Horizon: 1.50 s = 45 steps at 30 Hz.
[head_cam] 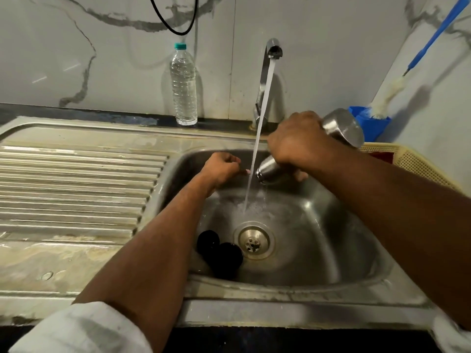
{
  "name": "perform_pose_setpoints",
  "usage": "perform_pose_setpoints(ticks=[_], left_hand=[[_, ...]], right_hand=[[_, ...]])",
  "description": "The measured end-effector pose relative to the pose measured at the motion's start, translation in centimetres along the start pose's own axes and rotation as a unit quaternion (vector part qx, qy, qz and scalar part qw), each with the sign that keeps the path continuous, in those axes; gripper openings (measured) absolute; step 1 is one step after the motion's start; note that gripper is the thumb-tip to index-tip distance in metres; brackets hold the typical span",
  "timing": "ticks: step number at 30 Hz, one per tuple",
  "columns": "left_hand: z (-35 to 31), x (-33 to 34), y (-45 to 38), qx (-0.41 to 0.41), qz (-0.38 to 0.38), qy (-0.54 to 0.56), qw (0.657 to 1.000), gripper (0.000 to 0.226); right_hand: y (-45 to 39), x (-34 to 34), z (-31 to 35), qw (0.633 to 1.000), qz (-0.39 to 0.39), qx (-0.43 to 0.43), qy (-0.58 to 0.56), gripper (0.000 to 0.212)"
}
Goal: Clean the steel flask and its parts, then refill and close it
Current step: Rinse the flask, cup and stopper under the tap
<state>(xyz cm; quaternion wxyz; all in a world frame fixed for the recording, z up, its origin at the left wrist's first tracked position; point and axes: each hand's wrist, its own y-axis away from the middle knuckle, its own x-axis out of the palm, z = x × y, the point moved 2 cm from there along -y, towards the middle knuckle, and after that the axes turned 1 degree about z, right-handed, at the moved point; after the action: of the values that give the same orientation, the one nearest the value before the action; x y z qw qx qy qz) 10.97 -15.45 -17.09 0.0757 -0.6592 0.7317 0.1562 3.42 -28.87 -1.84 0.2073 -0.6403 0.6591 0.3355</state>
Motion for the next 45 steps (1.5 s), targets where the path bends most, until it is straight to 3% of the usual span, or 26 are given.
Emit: perform_pose_setpoints(ticks=[4,8,12,15,17,22,25,27,30,33,36,40,43,45], left_hand=[[-0.9,-0.2,1.6,0.001,0.026,0.069,0.997,0.024],[-1.0,-0.9,2.3,-0.044,0.073,0.164,0.983,0.052],[-1.2,-1.6,2.2,-0.054,0.102,0.159,0.981,0.08],[-1.1,-2.0,2.5,-0.071,0.119,0.138,0.981,0.078],[-1.0,-2.2,2.8,-0.078,0.141,0.1,0.982,0.073],[-1.1,-1.9,2.9,-0.088,0.164,0.067,0.98,0.061],[-1.0,-0.9,2.5,-0.052,0.134,0.084,0.986,0.071],[-1.1,-0.1,2.2,-0.019,0.103,0.108,0.989,0.07],[-1.9,0.9,2.2,0.034,0.088,0.129,0.987,0.048],[-2.0,1.1,1.8,0.067,0.088,0.138,0.984,0.05],[-2.3,0.9,2.0,0.075,0.086,0.146,0.983,0.053],[-2.5,0.6,1.8,0.068,0.03,0.157,0.985,0.054],[-2.3,0.3,1.3,0.034,-0.018,0.236,0.971,0.059],[-2.3,-0.1,1.1,0.001,-0.051,0.31,0.949,0.067]], right_hand=[[0.5,2.9,-1.5,0.982,-0.011,-0.004,-0.187,0.075],[1.1,5.5,-1.7,0.917,-0.012,-0.032,-0.397,0.084],[0.6,7.6,1.6,0.789,-0.041,-0.011,-0.612,0.074],[-0.5,9.4,4.8,0.654,-0.012,0.022,-0.756,0.069],[-1.1,10.0,6.5,0.586,0.013,0.04,-0.81,0.065],[-1.6,10.2,7.9,0.497,0.047,0.053,-0.865,0.048],[-2.0,10.9,8.0,0.488,0.032,0.075,-0.869,0.05],[-2.4,11.4,7.7,0.512,-0.019,0.093,-0.854,0.05],[-3.0,11.9,7.2,0.569,-0.099,0.098,-0.811,0.05],[-3.8,12.2,7.2,0.578,-0.134,0.094,-0.799,0.056],[-4.2,12.1,7.4,0.59,-0.15,0.076,-0.79,0.063],[-4.0,11.6,6.9,0.615,-0.173,0.029,-0.768,0.074],[-3.9,11.6,5.9,0.625,-0.201,0.022,-0.754,0.075],[-3.9,12.1,4.9,0.632,-0.181,0.052,-0.752,0.076]])
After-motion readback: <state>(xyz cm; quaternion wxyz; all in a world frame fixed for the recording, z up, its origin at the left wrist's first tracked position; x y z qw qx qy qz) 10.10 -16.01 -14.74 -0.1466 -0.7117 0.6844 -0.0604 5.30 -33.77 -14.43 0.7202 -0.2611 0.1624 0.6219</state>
